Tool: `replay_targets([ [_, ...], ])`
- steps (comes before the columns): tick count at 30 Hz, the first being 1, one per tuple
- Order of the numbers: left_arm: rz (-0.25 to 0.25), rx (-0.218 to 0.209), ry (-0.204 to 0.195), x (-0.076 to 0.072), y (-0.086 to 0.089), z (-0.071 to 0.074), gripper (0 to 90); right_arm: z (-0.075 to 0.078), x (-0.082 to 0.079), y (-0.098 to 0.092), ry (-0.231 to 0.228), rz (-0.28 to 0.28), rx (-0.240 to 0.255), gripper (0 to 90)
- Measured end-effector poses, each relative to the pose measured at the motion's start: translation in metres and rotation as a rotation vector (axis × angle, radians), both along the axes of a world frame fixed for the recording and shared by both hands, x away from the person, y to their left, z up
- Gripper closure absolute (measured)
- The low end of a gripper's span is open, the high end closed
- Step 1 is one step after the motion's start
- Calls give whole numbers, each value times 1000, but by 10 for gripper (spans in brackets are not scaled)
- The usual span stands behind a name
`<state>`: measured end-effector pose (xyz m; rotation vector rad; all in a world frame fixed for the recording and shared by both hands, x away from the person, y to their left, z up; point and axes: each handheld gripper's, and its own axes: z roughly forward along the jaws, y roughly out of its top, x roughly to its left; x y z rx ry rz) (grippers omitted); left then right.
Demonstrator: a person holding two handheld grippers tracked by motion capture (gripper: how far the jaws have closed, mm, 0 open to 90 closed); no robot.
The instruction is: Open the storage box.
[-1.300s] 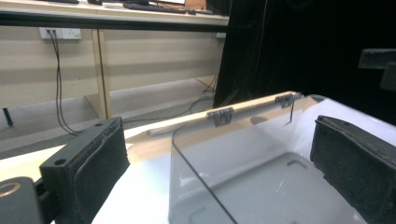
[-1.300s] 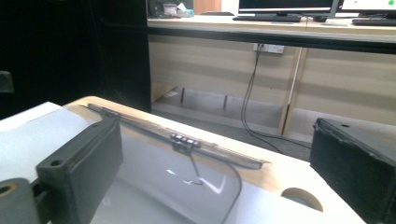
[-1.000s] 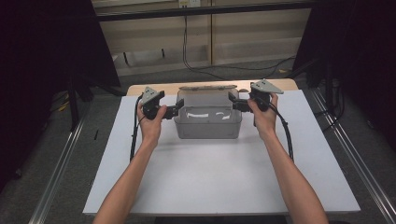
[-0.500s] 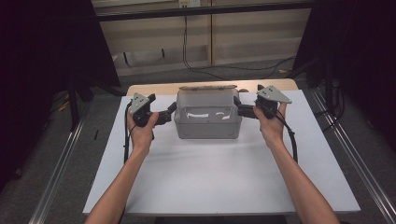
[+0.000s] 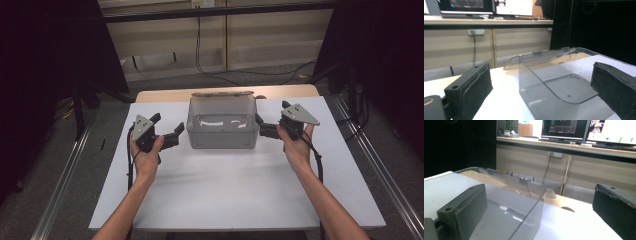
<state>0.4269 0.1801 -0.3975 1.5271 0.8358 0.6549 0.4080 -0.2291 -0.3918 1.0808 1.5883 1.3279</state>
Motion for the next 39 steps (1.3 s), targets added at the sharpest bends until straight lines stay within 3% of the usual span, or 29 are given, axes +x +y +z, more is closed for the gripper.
replay_targets([
  [4,12,4,-16,-10,7,-3,26,-2,-10,-1,-13,11,-20,0],
  [14,19,-36,17,-42,17,-11,22,-4,-35,-5,-22,6,-31,0],
  [16,2,-37,24,-48,20,-12,1,-4,-41,-7,-20,11,-30,0],
  [19,29,-51,51,-56,24,-14,1,-6,-50,-10,-25,4,-37,0],
  [23,46,-39,42,-70,32,-17,6,-10,-63,-14,-39,-8,-44,0],
  [26,73,-54,59,-77,37,-21,7,-11,-71,-18,-33,-10,-43,0],
  [35,79,-29,54,-94,47,-24,14,-18,-93,-31,-31,-43,-32,0],
  [39,88,1,44,-102,51,-24,19,-17,-104,-38,-33,-59,-28,0],
])
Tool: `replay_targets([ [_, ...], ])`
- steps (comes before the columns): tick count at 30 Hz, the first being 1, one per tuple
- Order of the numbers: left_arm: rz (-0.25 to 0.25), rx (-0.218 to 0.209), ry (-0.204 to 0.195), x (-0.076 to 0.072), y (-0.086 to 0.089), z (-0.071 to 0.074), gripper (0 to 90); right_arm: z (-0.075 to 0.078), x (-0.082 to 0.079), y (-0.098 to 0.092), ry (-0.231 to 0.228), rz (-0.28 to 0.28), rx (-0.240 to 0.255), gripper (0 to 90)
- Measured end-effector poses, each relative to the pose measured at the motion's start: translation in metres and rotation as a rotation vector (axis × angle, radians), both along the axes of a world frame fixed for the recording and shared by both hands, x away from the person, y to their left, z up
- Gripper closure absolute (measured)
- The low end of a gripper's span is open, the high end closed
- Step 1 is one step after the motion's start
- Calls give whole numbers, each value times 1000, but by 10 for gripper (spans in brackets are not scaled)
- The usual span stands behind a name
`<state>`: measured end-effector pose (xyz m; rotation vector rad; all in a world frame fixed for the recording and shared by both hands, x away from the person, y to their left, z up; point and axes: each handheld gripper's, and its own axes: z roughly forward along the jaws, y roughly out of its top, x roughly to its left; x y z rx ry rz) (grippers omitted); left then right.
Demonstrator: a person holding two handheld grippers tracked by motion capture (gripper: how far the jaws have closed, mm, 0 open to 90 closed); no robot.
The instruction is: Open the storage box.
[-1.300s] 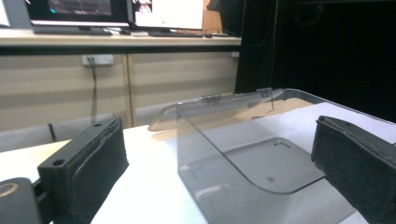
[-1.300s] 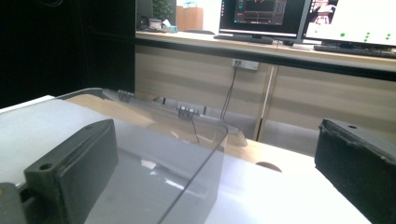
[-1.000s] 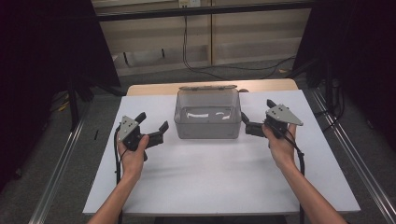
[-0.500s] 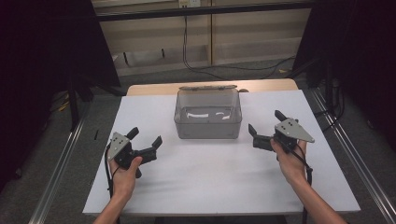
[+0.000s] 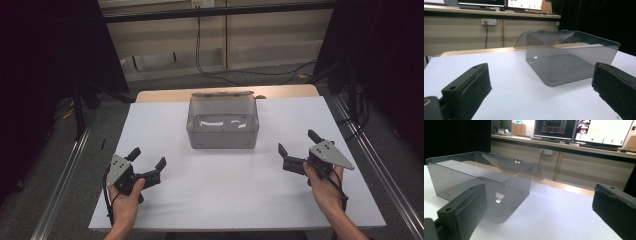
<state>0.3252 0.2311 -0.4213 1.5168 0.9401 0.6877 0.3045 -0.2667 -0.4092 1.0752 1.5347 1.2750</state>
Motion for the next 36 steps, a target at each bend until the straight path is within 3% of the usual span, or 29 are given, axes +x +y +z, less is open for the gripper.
replay_targets([
  [8,17,2,14,-13,8,-4,21,0,-25,-14,7,-48,17,0],
  [19,54,-5,54,-24,18,-14,25,-15,-41,-24,58,-110,45,0],
  [21,59,15,50,-26,18,-16,25,-18,-45,-27,66,-109,44,0],
  [24,62,-10,48,-29,19,-16,25,-25,-51,-28,84,-108,31,0],
  [26,77,6,37,-30,21,-16,25,-27,-55,-30,79,-116,37,0],
  [28,79,-13,62,-28,21,-18,25,-27,-56,-34,69,-125,59,0],
  [29,78,-4,67,-27,21,-19,25,-28,-57,-36,66,-131,58,0],
  [33,71,-1,70,-27,20,-18,24,-33,-56,-36,79,-130,49,0],
  [36,63,3,78,-26,21,-18,24,-31,-55,-36,60,-127,52,0],
])
